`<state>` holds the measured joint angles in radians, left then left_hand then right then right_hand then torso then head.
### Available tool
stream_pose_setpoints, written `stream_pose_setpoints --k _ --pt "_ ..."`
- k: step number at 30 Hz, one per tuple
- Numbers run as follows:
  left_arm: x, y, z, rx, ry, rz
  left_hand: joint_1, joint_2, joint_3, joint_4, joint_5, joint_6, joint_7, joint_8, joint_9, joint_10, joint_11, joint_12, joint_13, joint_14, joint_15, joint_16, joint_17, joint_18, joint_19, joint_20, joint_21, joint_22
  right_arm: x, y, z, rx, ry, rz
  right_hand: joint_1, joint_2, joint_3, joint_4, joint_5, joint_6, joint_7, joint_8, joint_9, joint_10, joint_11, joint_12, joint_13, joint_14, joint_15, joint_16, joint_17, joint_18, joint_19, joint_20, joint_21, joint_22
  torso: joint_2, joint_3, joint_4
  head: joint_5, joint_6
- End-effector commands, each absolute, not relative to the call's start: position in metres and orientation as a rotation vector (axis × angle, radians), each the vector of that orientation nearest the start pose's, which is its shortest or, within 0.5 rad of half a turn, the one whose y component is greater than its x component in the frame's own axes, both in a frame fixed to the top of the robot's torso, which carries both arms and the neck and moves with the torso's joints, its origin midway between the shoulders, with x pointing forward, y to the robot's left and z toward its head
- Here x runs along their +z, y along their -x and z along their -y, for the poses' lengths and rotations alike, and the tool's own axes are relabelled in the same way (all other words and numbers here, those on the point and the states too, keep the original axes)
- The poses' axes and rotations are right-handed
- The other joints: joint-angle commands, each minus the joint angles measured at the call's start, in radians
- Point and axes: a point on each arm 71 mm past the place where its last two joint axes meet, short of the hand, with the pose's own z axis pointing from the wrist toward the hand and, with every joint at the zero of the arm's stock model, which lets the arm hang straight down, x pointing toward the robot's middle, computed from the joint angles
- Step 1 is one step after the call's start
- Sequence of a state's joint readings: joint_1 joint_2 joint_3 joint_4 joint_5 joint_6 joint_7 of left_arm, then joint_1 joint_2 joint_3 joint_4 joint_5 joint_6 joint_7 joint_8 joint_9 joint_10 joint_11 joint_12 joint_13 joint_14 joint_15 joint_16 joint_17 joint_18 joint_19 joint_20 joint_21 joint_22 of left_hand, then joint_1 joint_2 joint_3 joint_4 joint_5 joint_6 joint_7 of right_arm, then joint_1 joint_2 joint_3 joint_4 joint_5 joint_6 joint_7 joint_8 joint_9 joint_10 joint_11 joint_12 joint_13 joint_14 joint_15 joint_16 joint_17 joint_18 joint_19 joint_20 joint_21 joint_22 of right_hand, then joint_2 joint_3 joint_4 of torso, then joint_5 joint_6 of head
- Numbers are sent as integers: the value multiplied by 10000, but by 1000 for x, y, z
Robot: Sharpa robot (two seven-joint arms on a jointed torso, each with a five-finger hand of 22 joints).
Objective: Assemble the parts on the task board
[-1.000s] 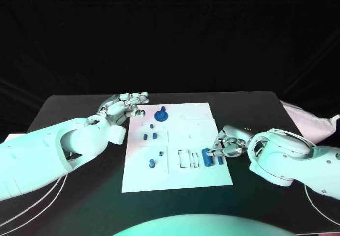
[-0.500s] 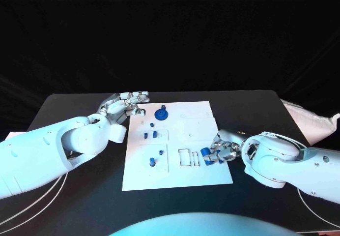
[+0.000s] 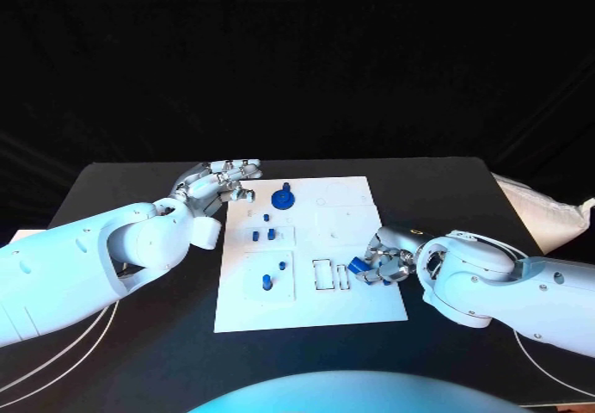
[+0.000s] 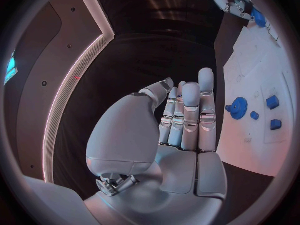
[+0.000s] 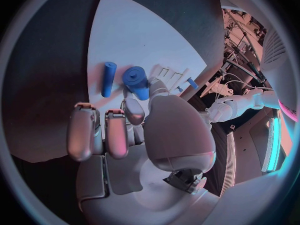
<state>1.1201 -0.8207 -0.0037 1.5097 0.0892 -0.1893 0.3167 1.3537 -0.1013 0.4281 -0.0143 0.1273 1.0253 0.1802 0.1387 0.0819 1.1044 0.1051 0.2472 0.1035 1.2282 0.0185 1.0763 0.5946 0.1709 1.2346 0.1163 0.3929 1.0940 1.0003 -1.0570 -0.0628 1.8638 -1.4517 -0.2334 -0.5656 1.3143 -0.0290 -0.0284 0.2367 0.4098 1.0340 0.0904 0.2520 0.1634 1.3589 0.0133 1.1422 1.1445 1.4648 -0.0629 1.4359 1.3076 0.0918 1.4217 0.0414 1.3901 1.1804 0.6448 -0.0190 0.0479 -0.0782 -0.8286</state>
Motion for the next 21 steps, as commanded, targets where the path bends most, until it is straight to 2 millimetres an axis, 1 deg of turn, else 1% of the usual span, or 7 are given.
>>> stream_pose_setpoints --k 1,3,4,10,16,18,21 --pt "-209 -479 -195 -16702 12871 -15366 32 28 -57 -4 39 -37 -2 45 -15 -83 -5 30 14 -55 8 -39 -9 100 71 6 -23 -9 -262 -374 232 3347 -1301 -20604 522 381 325 -144 -599 57 -44 113 142 14 -103 2 37 695 -52 44 574 -163 40 -35 30 16 -4 0 -5 -1 4" --pt "-209 -479 -195 -16697 12873 -15365 32 28 -57 -4 39 -37 -2 45 -15 -83 -5 30 14 -55 8 -39 -9 100 71 6 -23 -9 -260 -373 232 3514 -1599 -20454 585 485 559 -149 -1022 45 -39 118 178 41 -109 -3 89 696 -49 48 579 -165 44 -44 34 25 -3 7 0 3 19" --pt "-209 -479 -195 -16692 12875 -15363 32 28 -57 -4 39 -37 -2 45 -15 -83 -5 30 14 -55 8 -39 -9 100 71 6 -23 -9 -259 -372 232 3648 -1798 -20378 528 517 605 -94 -1104 45 -43 120 188 55 -100 2 107 698 -46 54 587 -168 47 -41 38 32 -5 10 -2 8 23" --pt "-210 -479 -195 -16697 12876 -15382 32 28 -57 -4 39 -37 -2 45 -15 -83 -5 30 14 -55 8 -39 -9 100 71 6 -23 -9 -248 -367 228 4632 -2928 -19966 156 491 721 219 -1054 78 -46 146 245 118 -97 19 188 705 -41 74 612 -167 55 -34 42 35 0 -1 6 -2 29" --pt "-210 -479 -194 -16720 12872 -15414 32 28 -57 -4 39 -37 -2 45 -15 -83 -5 30 14 -55 8 -39 -9 100 71 6 -23 -9 -245 -367 222 4953 -3350 -20068 -182 422 747 471 -1010 76 -41 151 289 138 -89 -13 215 700 -36 59 585 -163 52 -30 35 22 3 -3 12 19 40" --pt "-210 -479 -194 -16723 12872 -15420 32 28 -57 -4 39 -37 -2 45 -15 -83 -5 30 14 -55 8 -39 -9 100 71 6 -23 -9 -245 -367 219 5043 -3378 -20156 -326 346 707 500 -810 87 -40 161 313 151 -85 -16 237 700 -40 60 585 -165 55 -26 37 27 6 0 15 26 38" --pt "-210 -479 -193 -16724 12873 -15428 32 28 -57 -4 39 -37 -2 45 -15 -83 -5 30 14 -55 8 -39 -9 100 71 6 -23 -9 -246 -367 212 5215 -3326 -20382 -655 199 530 511 -120 122 -52 191 374 172 -90 -34 281 700 -36 63 586 -163 56 -30 34 27 13 0 2 35 28"
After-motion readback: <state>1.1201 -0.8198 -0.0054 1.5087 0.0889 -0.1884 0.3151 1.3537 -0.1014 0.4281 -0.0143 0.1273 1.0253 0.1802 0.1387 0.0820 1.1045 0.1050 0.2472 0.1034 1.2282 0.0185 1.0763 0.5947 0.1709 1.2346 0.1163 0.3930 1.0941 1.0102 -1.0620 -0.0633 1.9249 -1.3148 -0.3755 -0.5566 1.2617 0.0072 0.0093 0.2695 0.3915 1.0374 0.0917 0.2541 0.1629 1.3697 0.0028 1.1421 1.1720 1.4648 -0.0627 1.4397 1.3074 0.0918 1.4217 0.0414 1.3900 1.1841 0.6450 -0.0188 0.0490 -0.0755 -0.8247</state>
